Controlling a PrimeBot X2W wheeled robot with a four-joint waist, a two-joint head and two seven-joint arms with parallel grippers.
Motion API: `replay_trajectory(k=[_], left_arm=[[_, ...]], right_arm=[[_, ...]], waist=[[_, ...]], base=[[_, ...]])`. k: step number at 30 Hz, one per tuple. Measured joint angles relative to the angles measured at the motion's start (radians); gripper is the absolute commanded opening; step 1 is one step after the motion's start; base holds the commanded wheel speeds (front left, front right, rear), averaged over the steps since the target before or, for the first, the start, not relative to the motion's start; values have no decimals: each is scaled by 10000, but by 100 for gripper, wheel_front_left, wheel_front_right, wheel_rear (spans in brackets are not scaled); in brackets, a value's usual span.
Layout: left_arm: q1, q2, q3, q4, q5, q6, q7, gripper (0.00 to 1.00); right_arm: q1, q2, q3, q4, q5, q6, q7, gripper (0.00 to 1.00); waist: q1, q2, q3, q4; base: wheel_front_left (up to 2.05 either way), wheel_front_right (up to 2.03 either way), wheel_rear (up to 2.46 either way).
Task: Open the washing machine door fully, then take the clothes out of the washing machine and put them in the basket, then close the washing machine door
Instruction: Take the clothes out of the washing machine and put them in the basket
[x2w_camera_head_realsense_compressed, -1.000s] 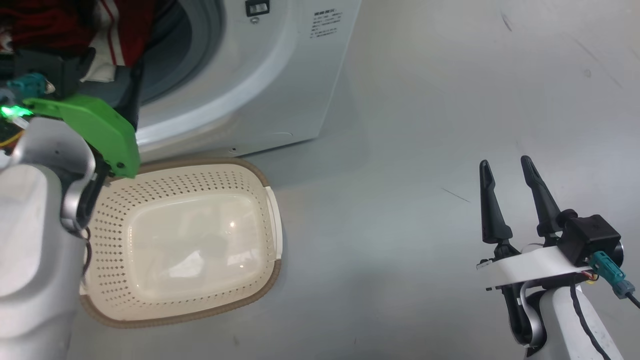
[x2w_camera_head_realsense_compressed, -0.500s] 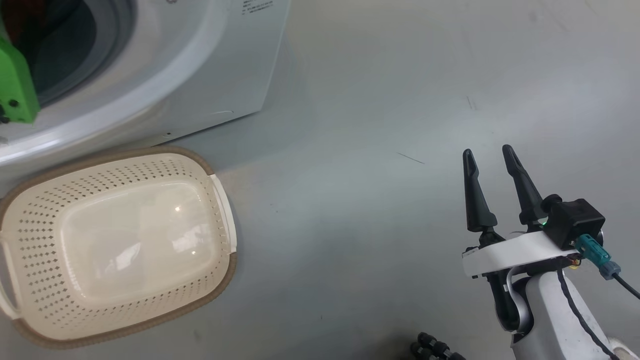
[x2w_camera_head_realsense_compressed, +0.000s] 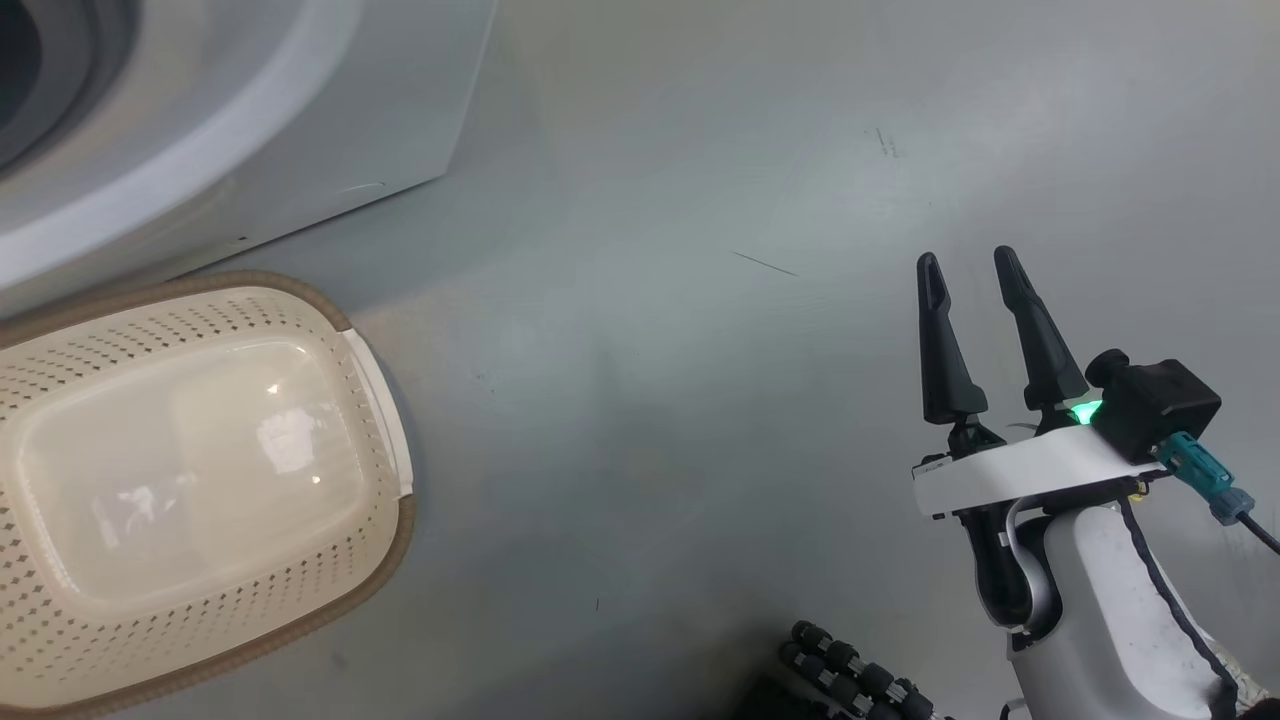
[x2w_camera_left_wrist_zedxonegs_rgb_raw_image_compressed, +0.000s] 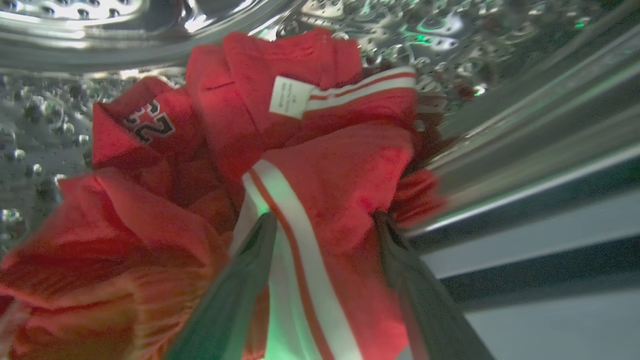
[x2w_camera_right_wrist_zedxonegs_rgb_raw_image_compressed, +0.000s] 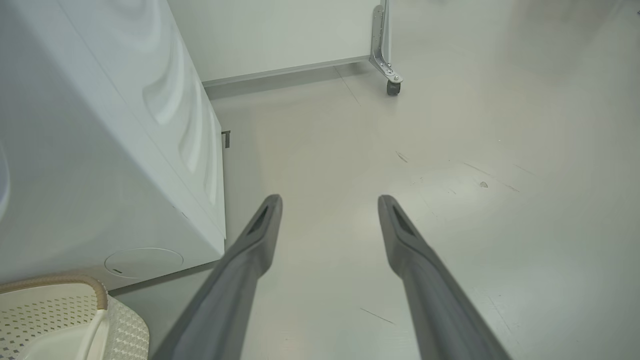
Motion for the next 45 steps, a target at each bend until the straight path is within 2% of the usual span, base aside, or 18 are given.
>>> replay_trajectory(k=[4, 5, 6, 8, 9, 22, 29, 38, 45], left_arm=[[-274, 161, 146, 274, -8, 8, 499, 100], [-338, 159, 182, 324, -35, 12, 543, 96], [-394, 161, 190, 339, -36, 12, 637, 55], [-540, 157, 167, 362, -56, 12, 832, 24], [-563, 153, 150, 359, -61, 12, 830, 0], [-828, -104, 71, 378, -378, 10, 1012, 0], [-919, -311, -65, 165, -378, 10, 573, 0], [-874, -541, 213, -270, -378, 10, -642, 0], [-29, -947, 395, -617, -387, 17, -1952, 0]], right_arm=[[-177, 0, 35, -38, 150, -29, -2, 100], [-212, -2, 33, -38, 153, -35, -2, 100], [-243, 0, 27, -42, 169, -54, -2, 100], [-246, -6, 12, -52, 196, -107, -2, 100], [-246, -2, 21, -44, 217, -107, -2, 100], [-494, -2, 8, -48, 234, -132, -2, 100], [-499, -10, -213, -54, 163, -207, -2, 100], [-656, -4, -466, -77, -144, -207, -2, 100], [-655, -8, -802, -84, -474, -207, -4, 100]], waist=[[0, 0, 177, -159], [0, 0, 208, -195], [0, 0, 231, -222], [0, 0, 282, -243], [0, 0, 295, -251], [0, 0, 368, -126], [0, 0, 350, 108], [0, 0, 262, 529], [0, 0, 85, 912]], base=[[0, 0, 0], [0, 0, 0], [0, 0, 0], [0, 0, 0], [0, 0, 0], [0, 0, 0], [0, 0, 0], [0, 0, 0], [0, 0, 0]])
